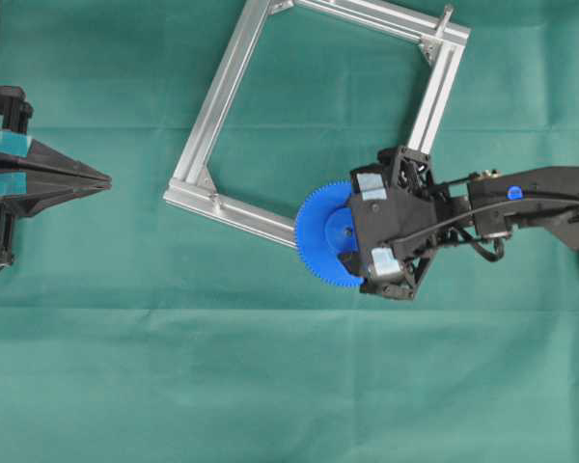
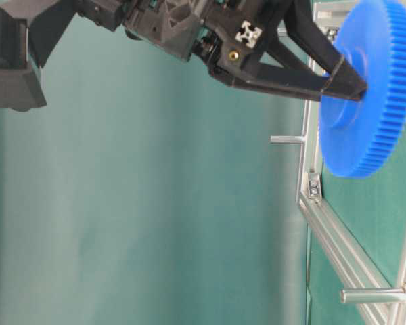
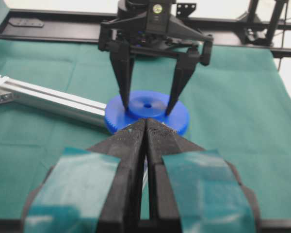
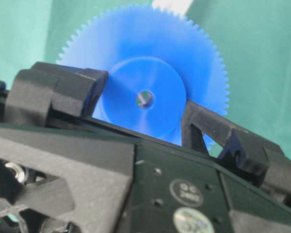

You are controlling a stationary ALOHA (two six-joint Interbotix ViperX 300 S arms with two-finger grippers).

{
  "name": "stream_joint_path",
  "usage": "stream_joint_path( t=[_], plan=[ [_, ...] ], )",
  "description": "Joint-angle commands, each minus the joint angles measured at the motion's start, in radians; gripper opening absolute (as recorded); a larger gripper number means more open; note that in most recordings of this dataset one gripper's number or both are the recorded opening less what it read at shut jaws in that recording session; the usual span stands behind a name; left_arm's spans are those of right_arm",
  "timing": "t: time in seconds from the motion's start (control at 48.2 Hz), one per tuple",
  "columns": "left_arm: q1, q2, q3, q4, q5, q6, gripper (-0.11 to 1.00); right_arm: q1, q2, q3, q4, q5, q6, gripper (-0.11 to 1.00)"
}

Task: Find the location of the shaft and insert the gear.
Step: 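Align the gear's center hole over the shaft with the right gripper, then lower the blue gear onto the shaft with the right gripper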

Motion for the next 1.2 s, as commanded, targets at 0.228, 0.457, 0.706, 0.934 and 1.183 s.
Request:
stream_joint_path(
  t=[0.228, 0.457, 0.706, 0.934, 1.183],
  plan=[
    [-0.003, 0.009, -0.026, -0.002, 0.002, 0.0, 0.0, 0.043, 0.028, -0.064, 0.0, -0.005, 0.017, 0.69],
    [-0.003, 0.009, -0.025, -0.002, 0.002, 0.0, 0.0, 0.051, 0.061, -0.109, -0.008, -0.005, 0.008, 0.69],
    [-0.003, 0.021, -0.025, -0.002, 0.005, 0.002, 0.0, 0.049, 0.072, -0.126, -0.032, 0.005, 0.008, 0.69],
    [-0.003, 0.021, -0.026, -0.002, 0.003, 0.0, 0.0, 0.049, 0.072, -0.126, -0.032, 0.02, 0.011, 0.69],
    [-0.003, 0.021, -0.026, -0.002, 0.003, 0.0, 0.0, 0.044, 0.066, -0.118, -0.032, 0.023, 0.017, 0.69]
  ],
)
